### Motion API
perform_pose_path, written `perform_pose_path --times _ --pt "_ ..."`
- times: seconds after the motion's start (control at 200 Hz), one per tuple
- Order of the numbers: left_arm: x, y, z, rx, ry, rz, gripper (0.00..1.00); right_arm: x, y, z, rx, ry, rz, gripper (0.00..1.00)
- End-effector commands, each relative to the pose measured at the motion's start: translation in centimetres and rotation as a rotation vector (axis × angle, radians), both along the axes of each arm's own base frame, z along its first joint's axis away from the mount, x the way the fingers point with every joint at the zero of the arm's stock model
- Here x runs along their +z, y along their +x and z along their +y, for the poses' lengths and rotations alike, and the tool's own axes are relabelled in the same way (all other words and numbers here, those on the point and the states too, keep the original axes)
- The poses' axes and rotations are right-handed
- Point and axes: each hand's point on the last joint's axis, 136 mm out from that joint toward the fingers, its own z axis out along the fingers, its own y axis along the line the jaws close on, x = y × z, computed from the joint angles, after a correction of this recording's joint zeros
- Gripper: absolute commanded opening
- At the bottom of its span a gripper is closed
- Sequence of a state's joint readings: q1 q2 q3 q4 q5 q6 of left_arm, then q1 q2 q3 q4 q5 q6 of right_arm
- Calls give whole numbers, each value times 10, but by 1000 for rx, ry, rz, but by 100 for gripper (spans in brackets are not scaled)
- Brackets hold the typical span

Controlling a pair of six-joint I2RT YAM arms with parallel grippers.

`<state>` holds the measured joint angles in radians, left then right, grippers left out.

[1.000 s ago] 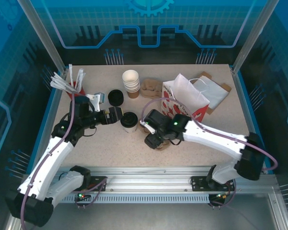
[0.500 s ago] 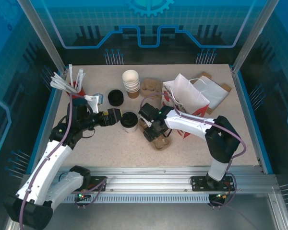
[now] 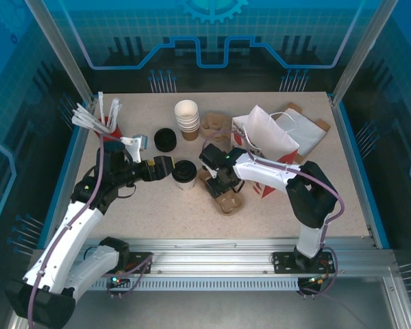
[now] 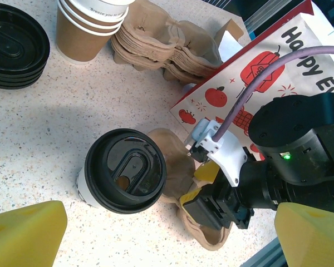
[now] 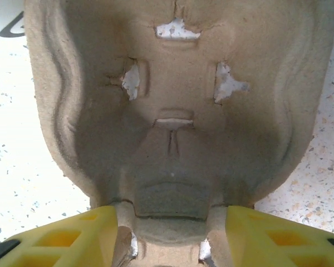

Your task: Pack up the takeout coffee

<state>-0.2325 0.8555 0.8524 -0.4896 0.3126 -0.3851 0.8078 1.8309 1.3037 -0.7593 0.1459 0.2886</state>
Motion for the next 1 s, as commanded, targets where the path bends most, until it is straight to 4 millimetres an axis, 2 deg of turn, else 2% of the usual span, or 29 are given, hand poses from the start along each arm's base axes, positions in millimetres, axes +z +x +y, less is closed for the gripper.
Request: perform_pose_path --times 0.0,0.765,0.991 --pt "-1 -3 -2 -26 -1 -13 97 0 6 4 -14 19 4 55" --pt "-3 -5 -7 -52 -24 -4 97 -15 6 -1 -33 -9 18 52" --pt "-3 -5 -8 -56 -29 -3 97 -7 5 -5 -37 -13 -3 44"
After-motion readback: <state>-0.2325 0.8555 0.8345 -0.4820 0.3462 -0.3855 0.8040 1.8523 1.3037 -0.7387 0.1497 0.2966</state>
